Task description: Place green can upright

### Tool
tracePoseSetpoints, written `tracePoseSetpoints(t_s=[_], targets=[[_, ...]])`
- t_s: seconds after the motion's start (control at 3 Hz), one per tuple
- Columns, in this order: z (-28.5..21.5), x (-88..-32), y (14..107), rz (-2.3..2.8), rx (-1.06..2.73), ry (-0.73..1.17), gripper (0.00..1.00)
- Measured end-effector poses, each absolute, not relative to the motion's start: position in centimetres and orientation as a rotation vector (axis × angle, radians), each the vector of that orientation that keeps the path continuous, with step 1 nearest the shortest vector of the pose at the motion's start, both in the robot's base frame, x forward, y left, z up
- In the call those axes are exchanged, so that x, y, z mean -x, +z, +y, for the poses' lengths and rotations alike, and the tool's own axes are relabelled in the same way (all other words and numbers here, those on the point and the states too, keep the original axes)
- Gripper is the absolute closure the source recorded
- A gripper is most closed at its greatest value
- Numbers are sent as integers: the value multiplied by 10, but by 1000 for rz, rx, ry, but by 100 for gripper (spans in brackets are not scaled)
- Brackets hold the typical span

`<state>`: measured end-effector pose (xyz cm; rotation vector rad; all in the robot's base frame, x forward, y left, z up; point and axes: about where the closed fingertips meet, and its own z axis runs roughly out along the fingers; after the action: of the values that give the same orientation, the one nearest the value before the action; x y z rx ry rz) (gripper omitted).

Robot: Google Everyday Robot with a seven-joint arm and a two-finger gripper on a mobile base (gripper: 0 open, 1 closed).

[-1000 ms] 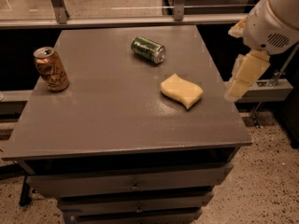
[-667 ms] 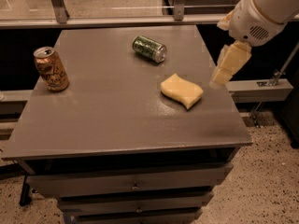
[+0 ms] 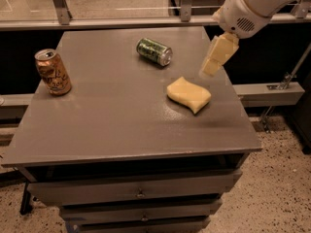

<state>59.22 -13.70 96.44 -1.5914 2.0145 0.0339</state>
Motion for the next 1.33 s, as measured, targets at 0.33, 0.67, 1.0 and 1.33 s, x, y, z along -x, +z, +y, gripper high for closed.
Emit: tracePoseSetpoints(t_s=[0.33, 0.67, 1.0, 1.33], targets=[[-127, -605, 960, 2018, 1548, 46, 0], [-110, -633, 950, 2050, 1474, 56, 0], [-92, -660, 936, 2107, 1407, 62, 0], [-74, -684, 921, 2175, 1338, 87, 0]])
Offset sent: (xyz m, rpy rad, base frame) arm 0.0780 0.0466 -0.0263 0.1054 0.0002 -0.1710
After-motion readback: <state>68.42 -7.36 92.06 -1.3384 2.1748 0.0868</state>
